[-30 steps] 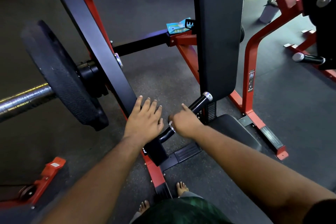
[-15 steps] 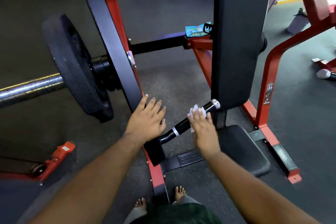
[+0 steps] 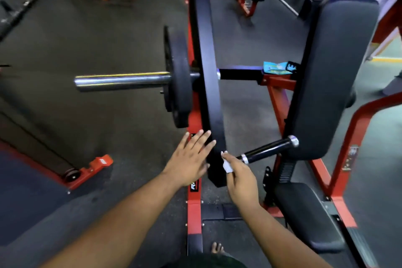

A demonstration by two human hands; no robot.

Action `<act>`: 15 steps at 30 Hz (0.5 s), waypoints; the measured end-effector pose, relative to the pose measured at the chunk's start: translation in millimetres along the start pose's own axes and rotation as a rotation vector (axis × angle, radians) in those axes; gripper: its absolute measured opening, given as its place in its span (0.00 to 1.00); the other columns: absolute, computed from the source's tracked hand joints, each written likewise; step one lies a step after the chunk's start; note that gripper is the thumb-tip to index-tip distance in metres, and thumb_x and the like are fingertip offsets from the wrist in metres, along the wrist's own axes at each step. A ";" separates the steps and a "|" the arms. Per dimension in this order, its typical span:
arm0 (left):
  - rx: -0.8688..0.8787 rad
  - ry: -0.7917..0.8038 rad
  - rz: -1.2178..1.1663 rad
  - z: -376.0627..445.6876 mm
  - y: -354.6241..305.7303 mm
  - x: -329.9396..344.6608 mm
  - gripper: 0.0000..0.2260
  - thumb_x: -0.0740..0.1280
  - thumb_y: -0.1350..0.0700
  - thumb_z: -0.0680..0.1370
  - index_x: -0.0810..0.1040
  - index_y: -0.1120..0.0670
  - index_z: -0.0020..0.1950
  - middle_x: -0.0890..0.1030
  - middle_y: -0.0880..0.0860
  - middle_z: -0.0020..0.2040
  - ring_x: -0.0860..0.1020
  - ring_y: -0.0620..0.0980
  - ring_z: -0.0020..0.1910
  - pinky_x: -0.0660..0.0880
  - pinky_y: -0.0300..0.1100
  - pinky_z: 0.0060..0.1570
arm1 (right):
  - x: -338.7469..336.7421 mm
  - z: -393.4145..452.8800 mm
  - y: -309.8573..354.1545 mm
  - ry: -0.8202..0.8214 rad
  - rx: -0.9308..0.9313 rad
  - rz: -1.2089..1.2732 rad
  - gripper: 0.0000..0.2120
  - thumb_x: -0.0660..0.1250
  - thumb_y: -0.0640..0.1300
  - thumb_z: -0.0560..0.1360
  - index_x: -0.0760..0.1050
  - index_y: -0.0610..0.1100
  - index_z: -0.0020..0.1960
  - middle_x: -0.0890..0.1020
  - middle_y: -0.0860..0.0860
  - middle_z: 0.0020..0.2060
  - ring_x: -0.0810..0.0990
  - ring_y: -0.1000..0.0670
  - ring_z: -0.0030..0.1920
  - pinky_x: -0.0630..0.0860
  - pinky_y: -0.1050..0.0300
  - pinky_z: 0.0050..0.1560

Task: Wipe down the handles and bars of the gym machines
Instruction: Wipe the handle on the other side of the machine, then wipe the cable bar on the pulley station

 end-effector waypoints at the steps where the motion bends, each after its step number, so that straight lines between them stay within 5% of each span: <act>1: -0.035 0.027 -0.025 -18.9 11.3 -0.7 0.33 0.62 0.42 0.78 0.63 0.50 0.81 0.57 0.56 0.84 0.56 0.56 0.82 0.59 0.63 0.77 | 8.6 -2.1 14.4 0.021 -0.033 -0.022 0.19 0.62 0.36 0.78 0.80 0.46 0.66 0.82 0.52 0.63 0.77 0.56 0.63 0.69 0.66 0.66; 6: -0.235 0.185 -0.126 -123.2 79.9 -10.7 0.33 0.60 0.38 0.82 0.55 0.48 0.84 0.50 0.52 0.85 0.49 0.52 0.84 0.50 0.59 0.80 | 74.6 -14.3 78.6 0.271 0.041 -0.122 0.13 0.66 0.40 0.78 0.82 0.50 0.60 0.86 0.52 0.54 0.83 0.47 0.55 0.78 0.53 0.52; 15: -0.529 0.262 -0.199 -279.6 193.4 -37.1 0.35 0.59 0.34 0.81 0.54 0.47 0.84 0.50 0.51 0.85 0.52 0.52 0.83 0.54 0.55 0.79 | 209.9 -24.3 206.8 0.569 -0.055 -0.158 0.11 0.66 0.43 0.76 0.83 0.54 0.54 0.86 0.55 0.52 0.84 0.47 0.54 0.77 0.54 0.53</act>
Point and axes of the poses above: each hand's wrist, its own z-axis towards the middle knuckle, its own x-axis out of the palm, y = z × x, the point moved 2 cm from there along z, towards the middle knuckle
